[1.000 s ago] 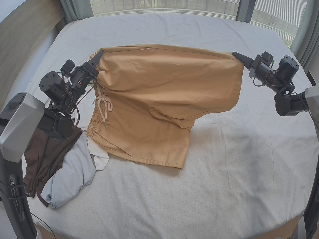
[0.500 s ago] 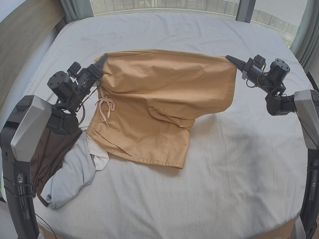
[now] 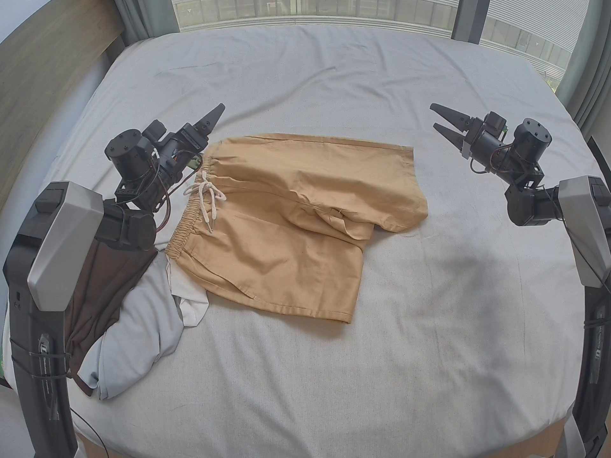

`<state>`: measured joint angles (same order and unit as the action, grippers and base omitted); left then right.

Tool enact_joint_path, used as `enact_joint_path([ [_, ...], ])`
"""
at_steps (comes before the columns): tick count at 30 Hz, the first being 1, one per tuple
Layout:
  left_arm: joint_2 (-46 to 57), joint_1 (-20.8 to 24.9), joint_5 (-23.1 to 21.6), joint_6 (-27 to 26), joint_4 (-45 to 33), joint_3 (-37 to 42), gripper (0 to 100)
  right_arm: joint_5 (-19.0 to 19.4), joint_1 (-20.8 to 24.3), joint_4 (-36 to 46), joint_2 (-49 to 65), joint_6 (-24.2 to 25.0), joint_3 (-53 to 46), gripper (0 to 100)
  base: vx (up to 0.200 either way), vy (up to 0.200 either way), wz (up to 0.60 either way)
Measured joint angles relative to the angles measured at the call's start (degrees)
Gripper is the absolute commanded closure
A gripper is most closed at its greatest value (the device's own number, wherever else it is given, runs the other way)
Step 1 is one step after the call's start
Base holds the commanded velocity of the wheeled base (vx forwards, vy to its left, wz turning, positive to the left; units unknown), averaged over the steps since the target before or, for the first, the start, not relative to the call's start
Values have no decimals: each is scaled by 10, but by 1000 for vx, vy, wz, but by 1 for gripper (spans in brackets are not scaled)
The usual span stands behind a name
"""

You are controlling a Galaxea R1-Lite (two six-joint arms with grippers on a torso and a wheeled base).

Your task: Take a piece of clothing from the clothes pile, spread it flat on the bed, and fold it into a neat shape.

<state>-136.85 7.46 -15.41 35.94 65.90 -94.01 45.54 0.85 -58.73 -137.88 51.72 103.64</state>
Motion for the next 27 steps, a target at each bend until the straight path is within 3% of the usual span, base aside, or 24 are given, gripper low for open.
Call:
enact_joint_path([
  [9, 21, -3, 19, -3, 1, 42, 0, 0, 3, -42, 40, -13, -133, 0, 0, 0, 0],
  [15, 78, -2, 5, -4, 53, 170, 0, 0, 15, -47, 80, -45, -251, 0, 0, 0, 0],
  [27, 198, 5, -121, -39, 189, 494, 0, -14, 85, -52, 119, -145, -435, 0, 0, 0, 0],
])
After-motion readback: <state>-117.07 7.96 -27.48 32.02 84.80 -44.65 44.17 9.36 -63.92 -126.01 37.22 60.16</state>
